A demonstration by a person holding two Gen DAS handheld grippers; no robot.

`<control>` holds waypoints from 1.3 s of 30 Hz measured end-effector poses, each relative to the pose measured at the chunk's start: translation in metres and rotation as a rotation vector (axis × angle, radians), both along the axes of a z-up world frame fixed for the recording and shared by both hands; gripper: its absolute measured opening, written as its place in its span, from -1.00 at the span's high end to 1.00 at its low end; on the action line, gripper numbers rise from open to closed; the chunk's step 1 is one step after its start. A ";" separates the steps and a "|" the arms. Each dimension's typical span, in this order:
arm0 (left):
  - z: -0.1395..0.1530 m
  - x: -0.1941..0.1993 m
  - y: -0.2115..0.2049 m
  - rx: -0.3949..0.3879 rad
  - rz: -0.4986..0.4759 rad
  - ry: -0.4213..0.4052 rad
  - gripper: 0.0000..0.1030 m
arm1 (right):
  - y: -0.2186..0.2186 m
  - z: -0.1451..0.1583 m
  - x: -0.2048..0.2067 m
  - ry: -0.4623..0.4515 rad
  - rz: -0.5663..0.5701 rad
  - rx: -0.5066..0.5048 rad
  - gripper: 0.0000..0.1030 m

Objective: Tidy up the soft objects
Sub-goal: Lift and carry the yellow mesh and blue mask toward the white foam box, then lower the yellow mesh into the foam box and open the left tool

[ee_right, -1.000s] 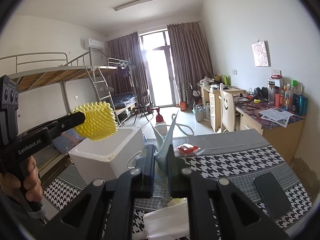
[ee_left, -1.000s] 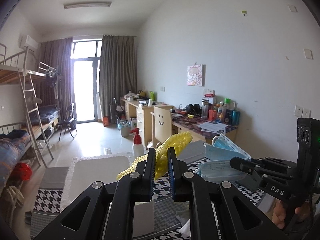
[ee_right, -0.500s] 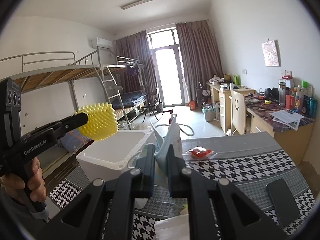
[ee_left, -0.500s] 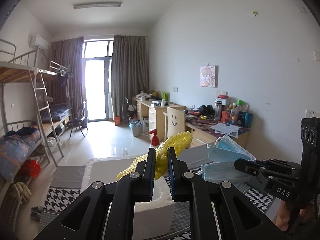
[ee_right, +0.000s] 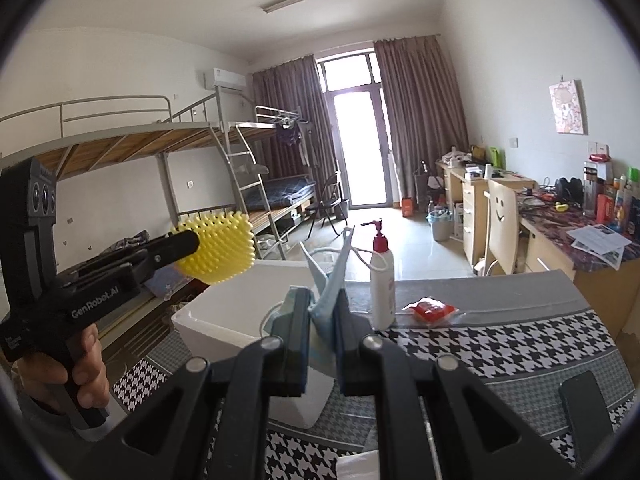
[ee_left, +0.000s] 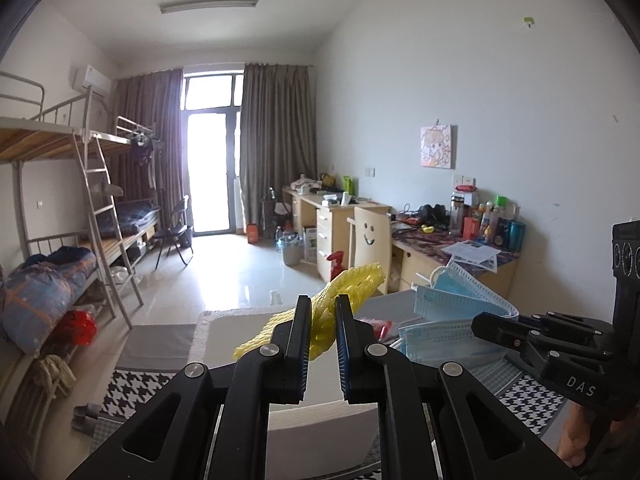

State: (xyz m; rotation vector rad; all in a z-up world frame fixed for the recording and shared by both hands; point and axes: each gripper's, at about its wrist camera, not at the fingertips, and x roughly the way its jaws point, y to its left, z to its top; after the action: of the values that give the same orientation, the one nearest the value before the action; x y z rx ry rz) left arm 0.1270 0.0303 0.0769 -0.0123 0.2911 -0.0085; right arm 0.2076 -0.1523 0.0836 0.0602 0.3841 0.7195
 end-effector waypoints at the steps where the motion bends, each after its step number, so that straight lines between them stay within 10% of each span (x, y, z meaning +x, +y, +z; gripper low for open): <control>1: 0.000 0.001 0.001 0.000 0.004 0.002 0.75 | 0.001 -0.001 0.001 0.005 0.002 0.000 0.74; 32: -0.032 0.048 0.033 -0.029 0.046 0.148 0.72 | 0.028 -0.006 0.026 0.052 0.004 -0.028 0.74; 39: -0.031 0.048 0.040 -0.035 0.066 0.152 -0.36 | 0.027 -0.007 0.027 0.054 -0.010 -0.028 0.74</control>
State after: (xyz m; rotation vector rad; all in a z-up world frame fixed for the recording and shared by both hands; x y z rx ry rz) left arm 0.1747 0.0706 0.0459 -0.0578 0.4426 0.0532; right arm 0.2347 -0.1249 0.0763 0.0550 0.4449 0.7033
